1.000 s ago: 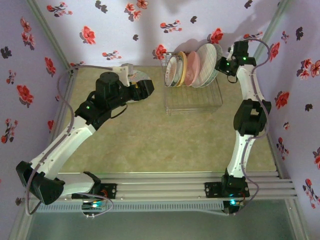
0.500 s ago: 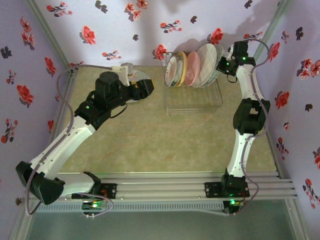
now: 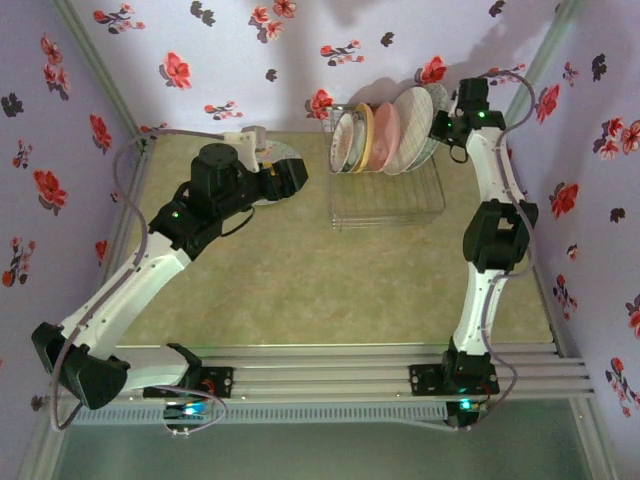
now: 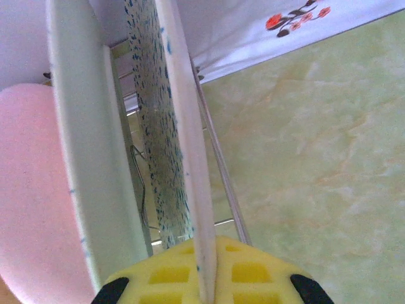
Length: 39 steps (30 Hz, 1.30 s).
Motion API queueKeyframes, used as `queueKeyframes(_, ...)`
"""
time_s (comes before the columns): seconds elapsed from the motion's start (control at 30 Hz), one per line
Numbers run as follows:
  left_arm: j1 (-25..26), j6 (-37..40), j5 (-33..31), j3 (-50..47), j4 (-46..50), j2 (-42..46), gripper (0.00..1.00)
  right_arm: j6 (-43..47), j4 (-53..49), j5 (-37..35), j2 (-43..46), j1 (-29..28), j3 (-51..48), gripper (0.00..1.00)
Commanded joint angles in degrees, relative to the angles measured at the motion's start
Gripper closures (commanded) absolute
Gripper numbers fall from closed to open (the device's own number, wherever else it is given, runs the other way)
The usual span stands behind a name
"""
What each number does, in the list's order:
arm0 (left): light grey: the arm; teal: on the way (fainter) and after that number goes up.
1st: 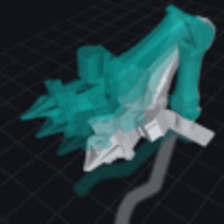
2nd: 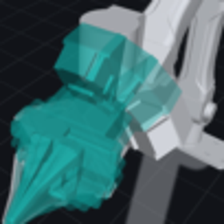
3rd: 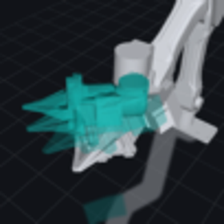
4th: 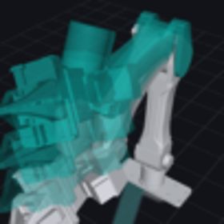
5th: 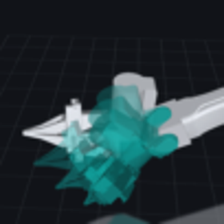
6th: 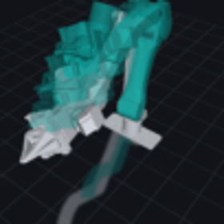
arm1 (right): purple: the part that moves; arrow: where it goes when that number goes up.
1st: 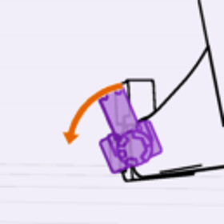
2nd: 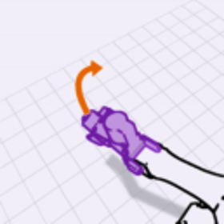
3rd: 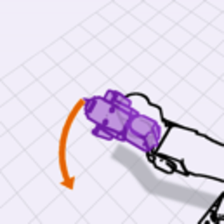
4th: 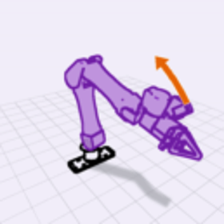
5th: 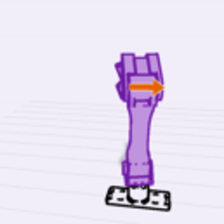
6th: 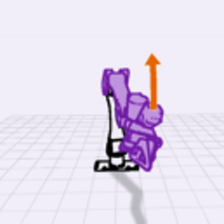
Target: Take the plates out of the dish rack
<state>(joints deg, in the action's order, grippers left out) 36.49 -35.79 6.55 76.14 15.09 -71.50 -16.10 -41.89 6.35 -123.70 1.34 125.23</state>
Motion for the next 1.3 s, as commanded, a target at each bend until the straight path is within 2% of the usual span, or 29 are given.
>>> queueKeyframes(0.0,0.5,0.4,-0.9,1.4,-0.8,0.6,0.21,0.2,1.4,-4.5,6.7,0.0,1.8,1.00)
queueKeyframes(0.2,0.7,0.3,-0.9,1.3,-1.3,0.4,0.21,0.6,0.3,-7.3,10.1,0.0,1.8,1.00)
queueKeyframes(0.67,1.0,-0.6,0.4,3.8,-3.4,-2.5,0.21,2.3,-3.5,-19.3,21.0,-0.1,1.7,1.00)
queueKeyframes(0.9,1.0,-1.9,3.2,6.6,-5.2,-6.1,0.21,0.7,-1.2,-22.5,29.6,-1.5,-4.3,1.00)
queueKeyframes(1.03,1.0,-4.2,6.0,9.9,-5.7,-9.9,0.21,-1.8,0.5,-21.8,35.2,-3.2,-9.0,1.00)
queueKeyframes(1.27,0.7,-10.7,11.6,18.2,-3.8,-18.7,0.20,-6.1,6.8,-11.0,44.4,-5.7,-17.9,1.00)
